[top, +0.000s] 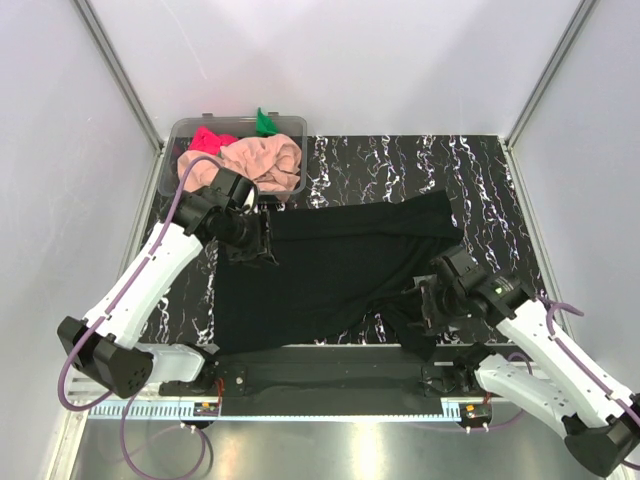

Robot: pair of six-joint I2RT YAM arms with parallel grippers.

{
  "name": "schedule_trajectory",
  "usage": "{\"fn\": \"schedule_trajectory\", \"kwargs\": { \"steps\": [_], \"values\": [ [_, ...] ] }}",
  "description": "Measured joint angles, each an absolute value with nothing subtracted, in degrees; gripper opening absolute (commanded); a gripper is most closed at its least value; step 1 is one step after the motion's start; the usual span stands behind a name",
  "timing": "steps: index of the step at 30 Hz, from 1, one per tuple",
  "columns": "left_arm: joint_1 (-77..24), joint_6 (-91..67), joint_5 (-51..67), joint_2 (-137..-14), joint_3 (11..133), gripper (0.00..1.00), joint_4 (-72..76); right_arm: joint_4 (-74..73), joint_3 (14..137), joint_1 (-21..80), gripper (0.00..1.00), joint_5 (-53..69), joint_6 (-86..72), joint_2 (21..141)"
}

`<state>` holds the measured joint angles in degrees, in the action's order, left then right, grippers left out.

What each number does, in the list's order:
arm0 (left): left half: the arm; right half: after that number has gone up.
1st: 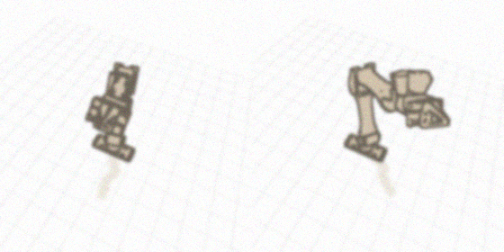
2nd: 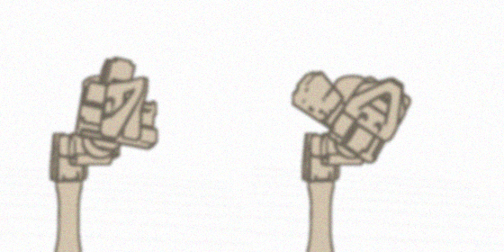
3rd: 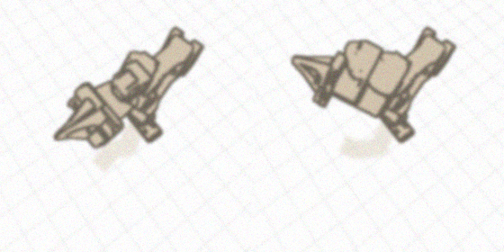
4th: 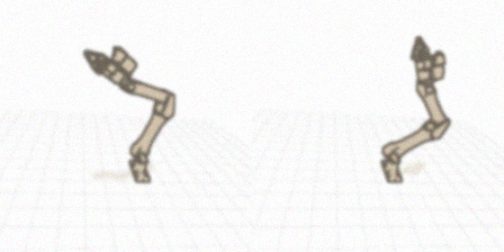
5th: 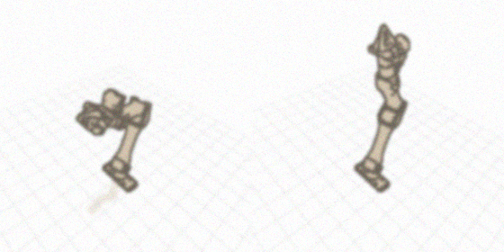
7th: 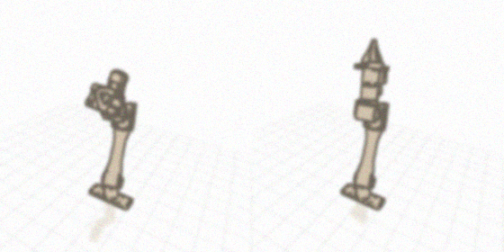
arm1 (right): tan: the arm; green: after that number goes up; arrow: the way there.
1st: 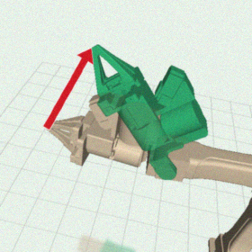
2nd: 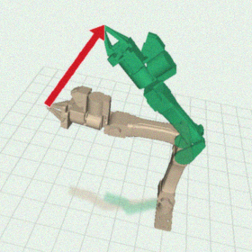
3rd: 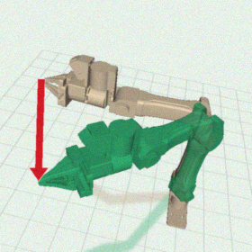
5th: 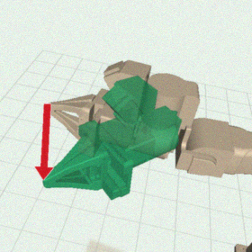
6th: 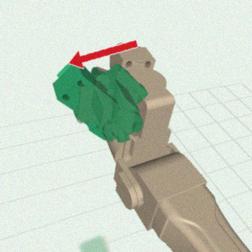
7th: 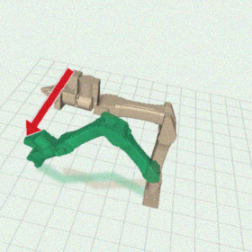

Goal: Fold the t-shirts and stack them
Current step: Fold the tshirt

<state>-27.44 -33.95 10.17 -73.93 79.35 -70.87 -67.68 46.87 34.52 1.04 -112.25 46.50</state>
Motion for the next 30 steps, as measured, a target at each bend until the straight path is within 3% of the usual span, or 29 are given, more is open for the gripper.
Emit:
{"fn": "schedule_trajectory", "kwargs": {
  "steps": [5,11,18,26,30],
  "values": [
    [-27.44,-34.46,11.20,-73.82,78.63,0.51,-69.10,-72.90,47.88,34.52,0.73,4.08,-103.22,51.48],
    [-27.53,-34.46,10.48,-73.28,78.54,0.51,-68.93,-74.87,49.23,34.57,0.79,0.86,-92.33,53.65],
    [-27.55,-34.83,6.68,-72.42,77.60,0.52,-70.39,-76.90,51.20,34.61,0.73,-1.04,-79.02,55.94],
    [-27.55,-34.57,6.24,-68.23,75.02,0.52,-68.75,-76.27,69.54,34.68,0.81,-4.38,-53.21,76.01],
    [-27.62,-34.76,7.53,-64.51,69.32,0.53,-65.76,-74.83,68.01,34.79,0.81,-3.01,-43.57,81.06]
  ]
}}
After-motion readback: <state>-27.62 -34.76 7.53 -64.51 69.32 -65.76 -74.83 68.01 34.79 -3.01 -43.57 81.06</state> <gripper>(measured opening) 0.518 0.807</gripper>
